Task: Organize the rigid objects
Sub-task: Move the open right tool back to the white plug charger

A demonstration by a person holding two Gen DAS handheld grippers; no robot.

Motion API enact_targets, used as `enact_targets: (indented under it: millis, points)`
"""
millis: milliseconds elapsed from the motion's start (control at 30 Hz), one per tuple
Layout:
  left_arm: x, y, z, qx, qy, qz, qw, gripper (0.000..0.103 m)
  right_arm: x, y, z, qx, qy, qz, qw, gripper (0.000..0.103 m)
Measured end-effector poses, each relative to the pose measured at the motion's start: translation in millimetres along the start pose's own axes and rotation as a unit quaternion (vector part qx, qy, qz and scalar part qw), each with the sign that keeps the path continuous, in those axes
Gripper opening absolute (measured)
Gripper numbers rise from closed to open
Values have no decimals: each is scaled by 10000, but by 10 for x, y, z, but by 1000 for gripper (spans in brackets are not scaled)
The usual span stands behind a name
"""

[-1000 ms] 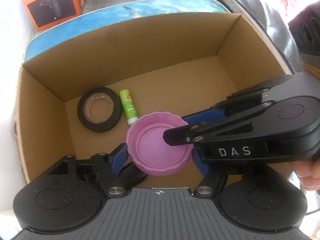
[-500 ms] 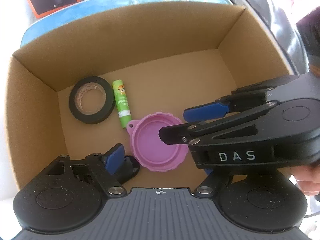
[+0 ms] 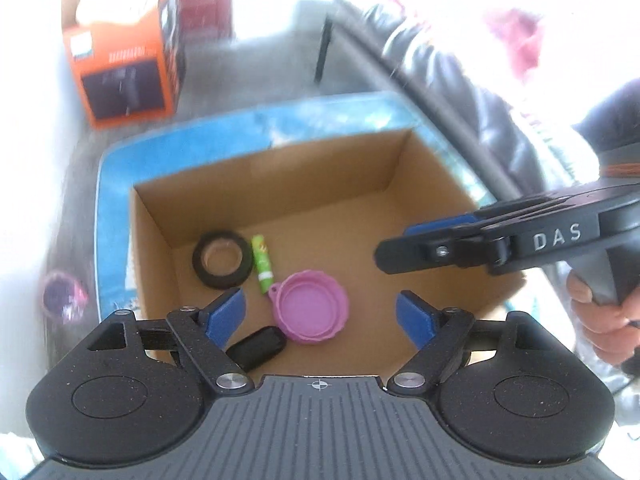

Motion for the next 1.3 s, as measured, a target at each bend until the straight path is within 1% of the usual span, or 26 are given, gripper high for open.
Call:
enact_targets:
  millis: [133, 233, 300, 367, 400, 467, 533, 600, 667, 700, 767, 833, 933, 1033, 1167, 1300]
  points:
    - [-145, 332, -303, -657, -181, -143, 9976, 89, 149, 282, -329, -408, 31, 375, 9985, 55]
    - [-233, 417, -570, -1029, -154, -383, 9938, 91, 209, 425, -594, -737, 14, 537, 9958, 55]
    - [-335, 434, -765, -1257, -199, -621, 9899, 96, 212, 464, -758, -947, -8, 593, 9937, 55]
    - [-425, 368, -964, -1397, -253, -827, 9864, 97, 193, 477, -916, -1126, -66, 610, 9918, 55]
    - [-481, 316, -1058, -1444, -281, -852, 9854, 97, 186, 466, -982, -1194, -63, 620, 9909, 55]
    - [-580, 201, -1207, -1591, -321, -698, 9843, 98, 157, 389, -1111, -1255, -50, 579, 9904, 55]
    - [-671, 1, -1300, -1574, -281, -401, 9863, 98, 104, 258, -1197, -1231, -39, 368, 9917, 55]
    - [-746, -228, -1350, -1415, -175, -99, 9897, 97, 27, 61, -1254, -1069, -74, 141, 9941, 54]
    - [-772, -437, -1386, -1256, -147, 58, 9920, 93, -43, -134, -1269, -895, -83, -72, 9959, 53]
    - [-786, -521, -1389, -1185, -116, 78, 9929, 91, -71, -212, -1272, -834, -54, -159, 9964, 50]
    - [-793, -623, -1400, -1128, -123, 121, 9935, 84, -104, -328, -1265, -755, -2, -305, 9967, 48]
    - [-818, -648, -1396, -1142, -132, 231, 9931, 81, -107, -409, -1262, -724, 102, -362, 9967, 46]
    - [-834, -686, -1378, -1181, -175, 323, 9923, 77, -121, -496, -1270, -676, 202, -374, 9968, 45]
    - [-833, -733, -1337, -1159, -131, 370, 9925, 71, -137, -579, -1262, -598, 218, -301, 9975, 41]
    - [-816, -772, -1296, -1190, -30, 399, 9921, 71, -142, -645, -1256, -520, 238, -175, 9982, 37]
    - [-816, -770, -1274, -1218, 12, 331, 9920, 71, -133, -652, -1264, -535, 292, -257, 9978, 37]
Point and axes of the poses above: each gripper's, at about its wrist camera, not at the fingertips, and y roughly against the way its jaws point, x to its left, z to its top, the point moved 6 cm from there along -y, roughly the way its jaws point, and after that the axes turned 14 degrees about x, right-handed, at the moved point
